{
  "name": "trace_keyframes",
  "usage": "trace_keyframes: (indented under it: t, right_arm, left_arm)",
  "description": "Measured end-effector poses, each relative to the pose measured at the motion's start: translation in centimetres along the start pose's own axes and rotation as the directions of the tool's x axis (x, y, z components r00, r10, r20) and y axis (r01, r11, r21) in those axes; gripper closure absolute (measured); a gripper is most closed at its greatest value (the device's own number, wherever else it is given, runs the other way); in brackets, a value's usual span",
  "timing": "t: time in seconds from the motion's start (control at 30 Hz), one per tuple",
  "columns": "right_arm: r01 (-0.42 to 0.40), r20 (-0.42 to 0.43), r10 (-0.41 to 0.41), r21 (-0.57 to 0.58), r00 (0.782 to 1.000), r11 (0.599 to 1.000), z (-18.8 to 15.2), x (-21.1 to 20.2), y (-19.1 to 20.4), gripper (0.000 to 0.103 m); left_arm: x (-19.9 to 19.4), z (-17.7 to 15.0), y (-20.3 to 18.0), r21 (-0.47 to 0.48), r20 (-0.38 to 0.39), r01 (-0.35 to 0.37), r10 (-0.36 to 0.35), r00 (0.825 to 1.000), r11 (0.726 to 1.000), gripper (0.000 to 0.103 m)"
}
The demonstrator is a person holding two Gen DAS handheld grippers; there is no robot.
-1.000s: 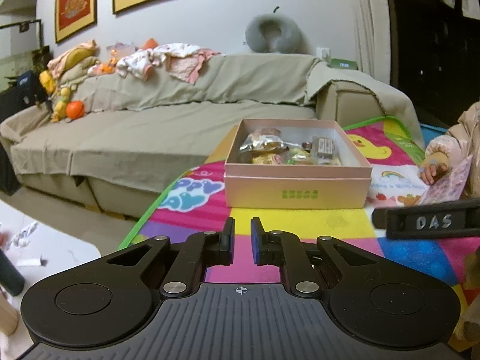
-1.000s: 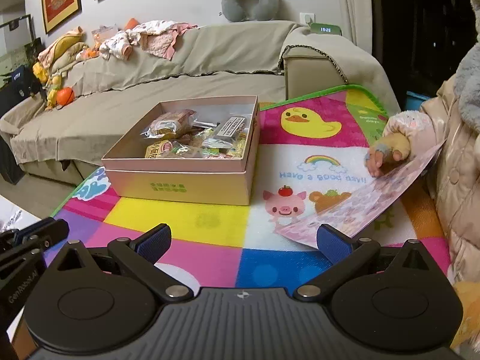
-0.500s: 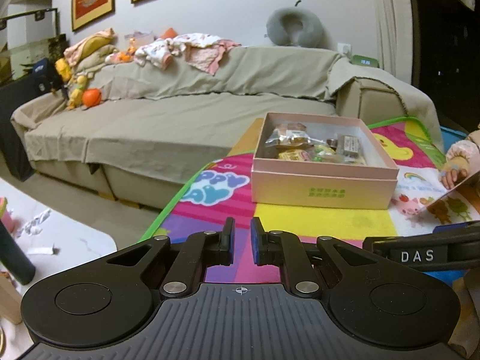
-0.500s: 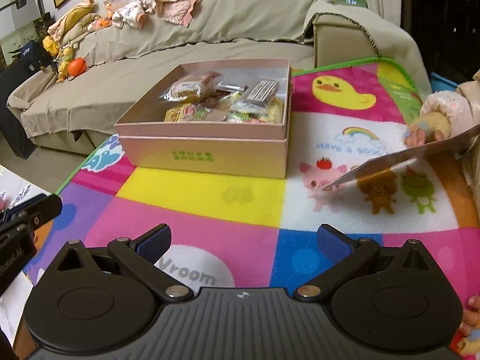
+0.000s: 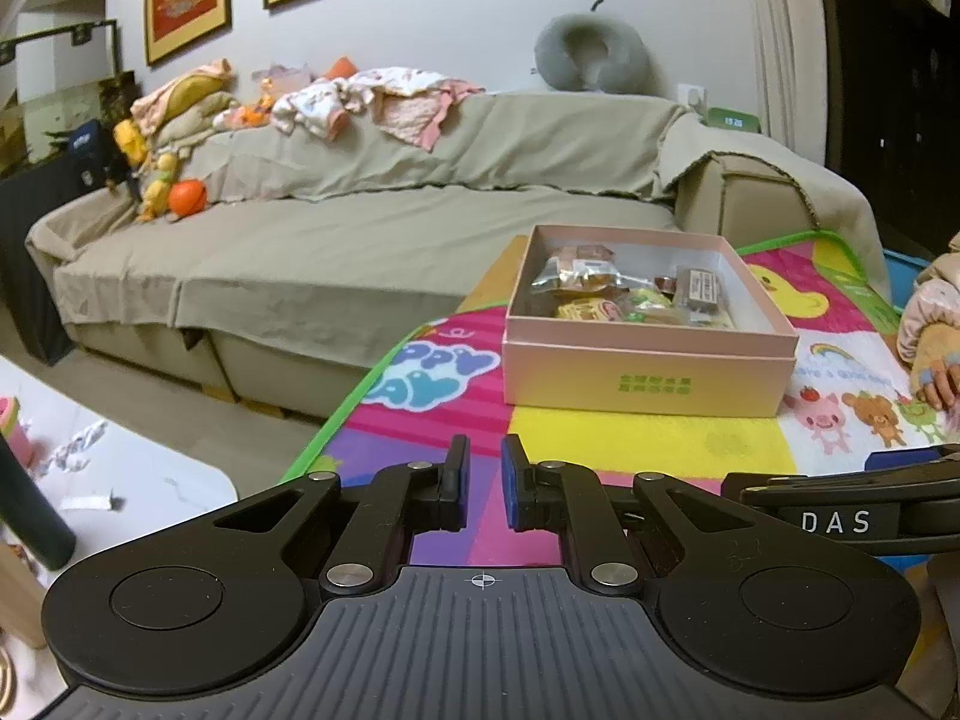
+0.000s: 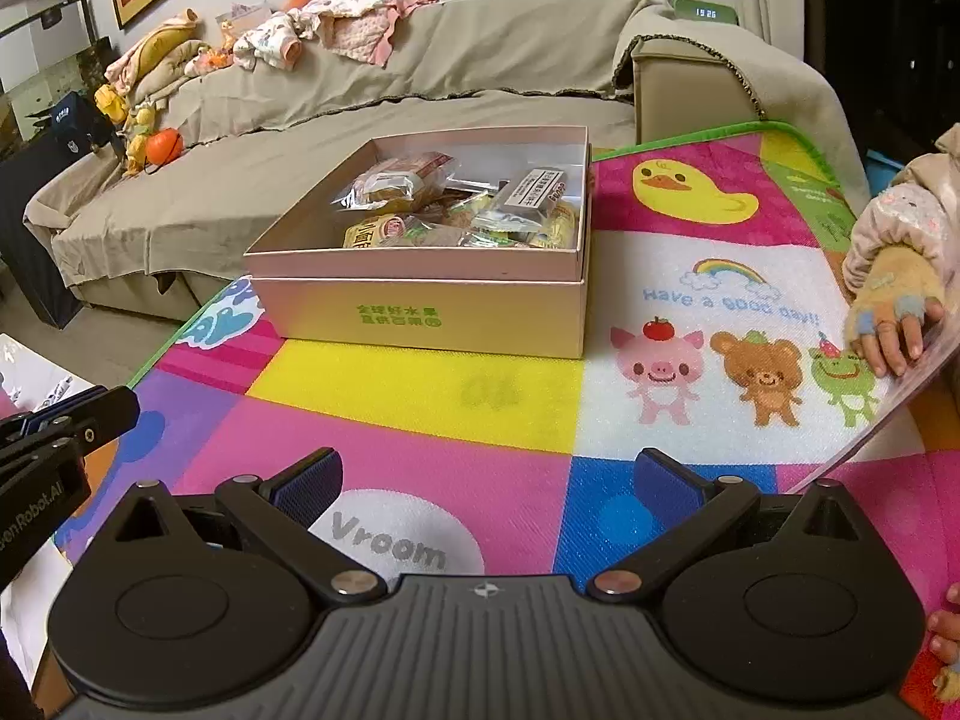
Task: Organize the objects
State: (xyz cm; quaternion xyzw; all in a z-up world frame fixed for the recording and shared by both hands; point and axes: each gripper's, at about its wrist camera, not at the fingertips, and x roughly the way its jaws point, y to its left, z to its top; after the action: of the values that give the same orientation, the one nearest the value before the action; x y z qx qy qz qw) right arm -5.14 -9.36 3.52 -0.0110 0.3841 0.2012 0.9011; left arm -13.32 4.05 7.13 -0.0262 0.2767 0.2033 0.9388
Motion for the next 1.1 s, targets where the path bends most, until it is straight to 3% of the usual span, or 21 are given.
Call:
trace_keyframes:
  t: [0.57,1.1]
  right_arm:
    - [0.004,0.010,-0.004,-0.022,1.000,1.000,0.3,0.2,1.0,0.000]
    - [0.012,0.017,-0.012,-0.023,1.000,1.000,0.3,0.2,1.1,0.000]
  left_arm:
    - [0.7,-0.2,0.9,-0.020,-0.025,-0.037,0.037,0.999,0.999,0.090]
    - [1.3,-0.4,0.9,-0.035,-0.048,-0.003,0.001,0.999,0.999,0.089]
